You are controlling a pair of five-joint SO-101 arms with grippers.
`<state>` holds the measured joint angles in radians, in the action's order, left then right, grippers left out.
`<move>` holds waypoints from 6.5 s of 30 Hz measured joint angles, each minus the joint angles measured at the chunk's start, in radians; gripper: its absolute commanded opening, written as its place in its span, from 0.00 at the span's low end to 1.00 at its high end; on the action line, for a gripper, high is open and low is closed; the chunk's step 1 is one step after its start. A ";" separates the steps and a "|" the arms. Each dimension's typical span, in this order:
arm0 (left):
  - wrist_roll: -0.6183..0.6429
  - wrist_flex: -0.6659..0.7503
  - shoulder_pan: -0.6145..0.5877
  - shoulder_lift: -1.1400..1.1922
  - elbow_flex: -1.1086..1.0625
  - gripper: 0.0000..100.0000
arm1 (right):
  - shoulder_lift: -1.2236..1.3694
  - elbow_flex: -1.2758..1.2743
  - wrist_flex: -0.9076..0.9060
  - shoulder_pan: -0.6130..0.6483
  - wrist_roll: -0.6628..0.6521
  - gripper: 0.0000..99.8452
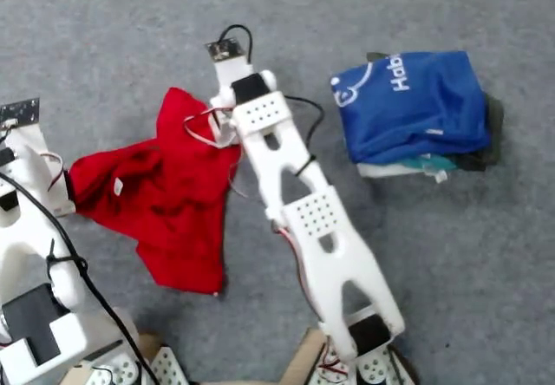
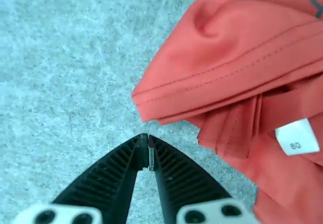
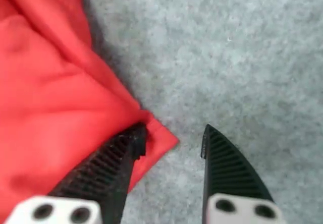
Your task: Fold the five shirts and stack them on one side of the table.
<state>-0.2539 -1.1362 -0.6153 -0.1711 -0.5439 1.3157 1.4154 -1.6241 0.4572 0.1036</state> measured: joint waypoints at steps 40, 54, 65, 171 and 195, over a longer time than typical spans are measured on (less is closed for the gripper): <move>-0.002 0.000 0.058 -0.196 -0.002 0.15 | -0.694 0.224 -0.130 -0.339 0.161 0.01; -0.043 -0.002 0.608 -0.212 -0.005 0.21 | -0.686 0.227 -0.130 -0.353 0.161 0.01; -0.126 0.160 0.816 0.017 -0.098 0.17 | -0.686 0.227 -0.130 -0.390 0.161 0.02; 0.129 -0.269 0.150 -1.131 0.394 0.03 | -1.310 0.213 0.207 -0.215 0.525 0.01; 0.129 -0.276 0.150 -1.208 0.476 0.03 | -1.390 0.230 0.212 -0.212 0.439 0.01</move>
<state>-0.1250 -1.4124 -0.4649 -1.3786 -0.0683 -0.0744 1.6456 -1.4124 0.2455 0.5424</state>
